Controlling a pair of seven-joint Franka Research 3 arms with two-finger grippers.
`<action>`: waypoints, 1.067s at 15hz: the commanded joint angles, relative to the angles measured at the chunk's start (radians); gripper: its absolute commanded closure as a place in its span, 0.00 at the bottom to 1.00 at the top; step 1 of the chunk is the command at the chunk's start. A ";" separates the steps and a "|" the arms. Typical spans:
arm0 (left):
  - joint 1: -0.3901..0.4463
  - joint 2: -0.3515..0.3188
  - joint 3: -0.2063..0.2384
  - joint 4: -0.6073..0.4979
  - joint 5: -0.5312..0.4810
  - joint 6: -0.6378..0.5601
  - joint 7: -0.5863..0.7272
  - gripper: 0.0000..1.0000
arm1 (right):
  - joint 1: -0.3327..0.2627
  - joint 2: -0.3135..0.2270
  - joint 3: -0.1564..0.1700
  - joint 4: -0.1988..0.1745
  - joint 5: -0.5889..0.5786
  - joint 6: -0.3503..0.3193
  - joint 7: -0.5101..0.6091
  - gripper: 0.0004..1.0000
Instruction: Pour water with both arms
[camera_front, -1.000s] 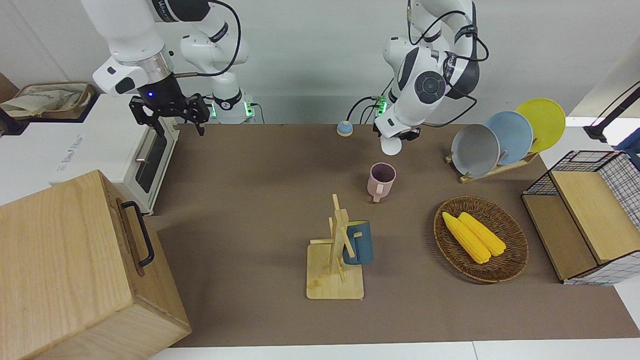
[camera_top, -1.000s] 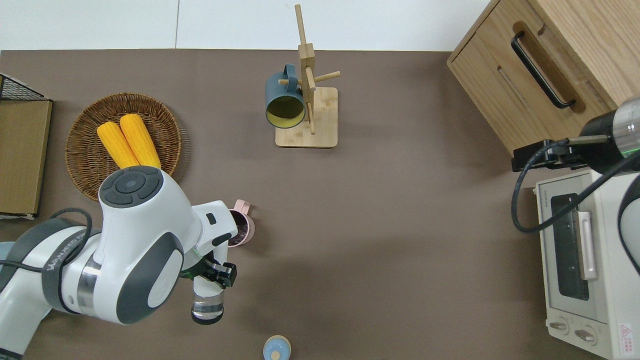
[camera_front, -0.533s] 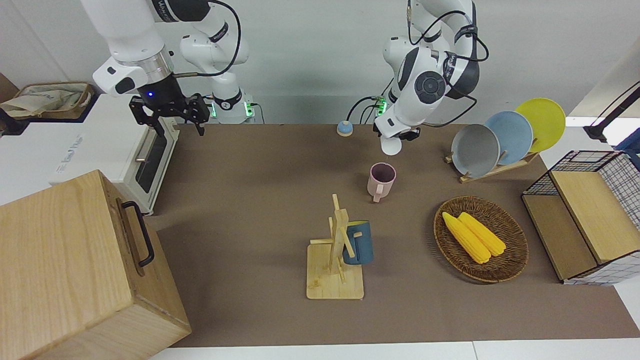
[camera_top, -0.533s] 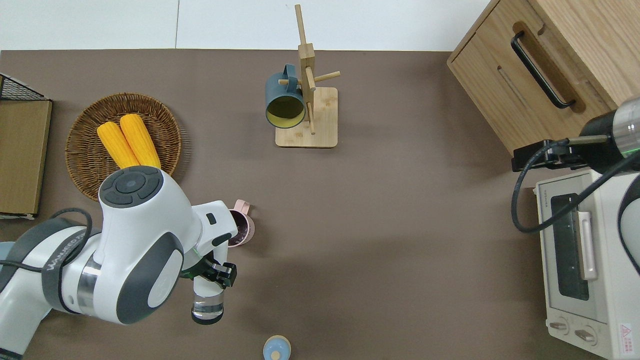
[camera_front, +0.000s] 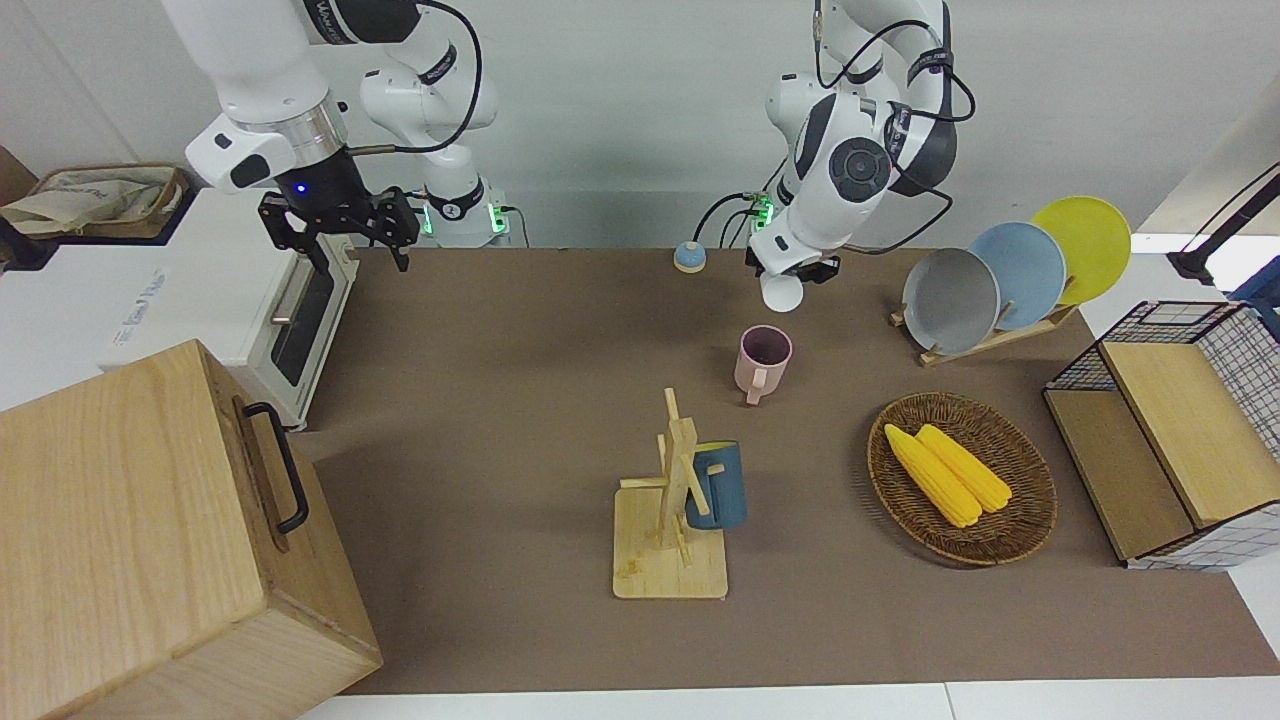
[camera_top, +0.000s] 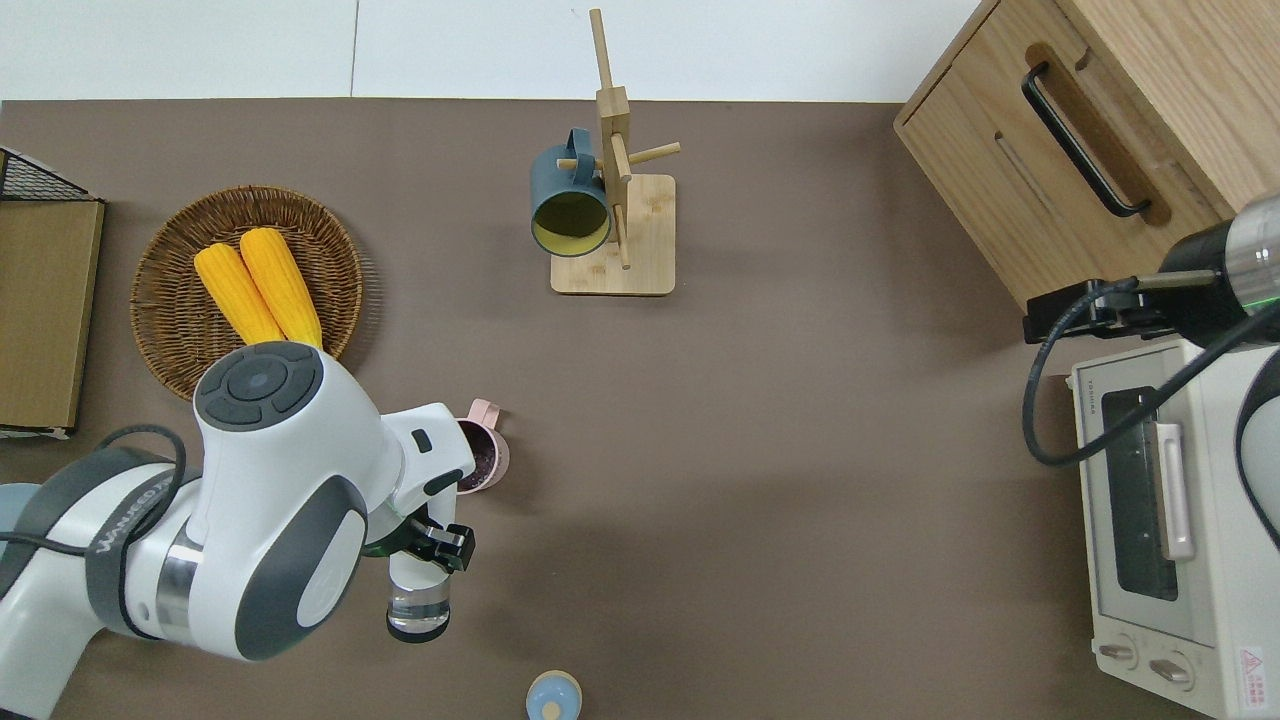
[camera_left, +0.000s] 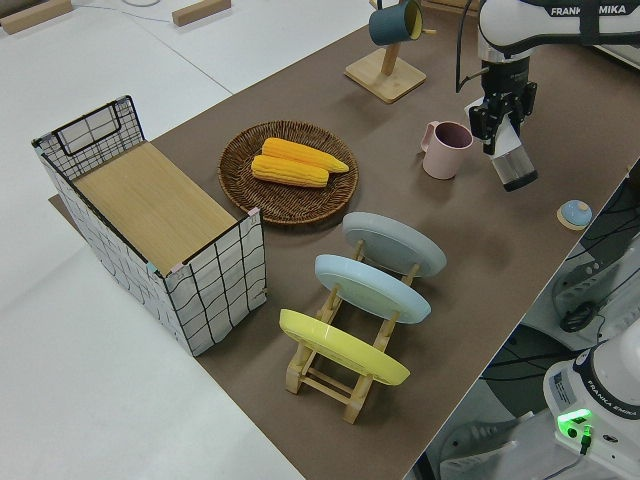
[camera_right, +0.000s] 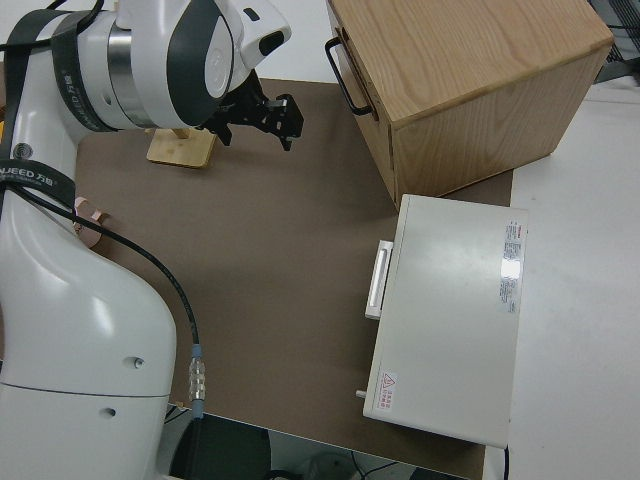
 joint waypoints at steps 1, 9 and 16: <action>-0.014 -0.187 0.003 -0.222 0.014 0.208 0.035 1.00 | -0.013 -0.002 0.010 0.002 0.005 -0.008 -0.016 0.01; -0.013 -0.236 -0.007 -0.298 0.009 0.372 0.026 1.00 | -0.013 -0.002 0.010 0.003 0.005 -0.008 -0.016 0.01; 0.105 -0.235 0.013 -0.292 0.012 0.448 0.029 1.00 | -0.013 -0.002 0.010 0.002 0.005 -0.008 -0.016 0.01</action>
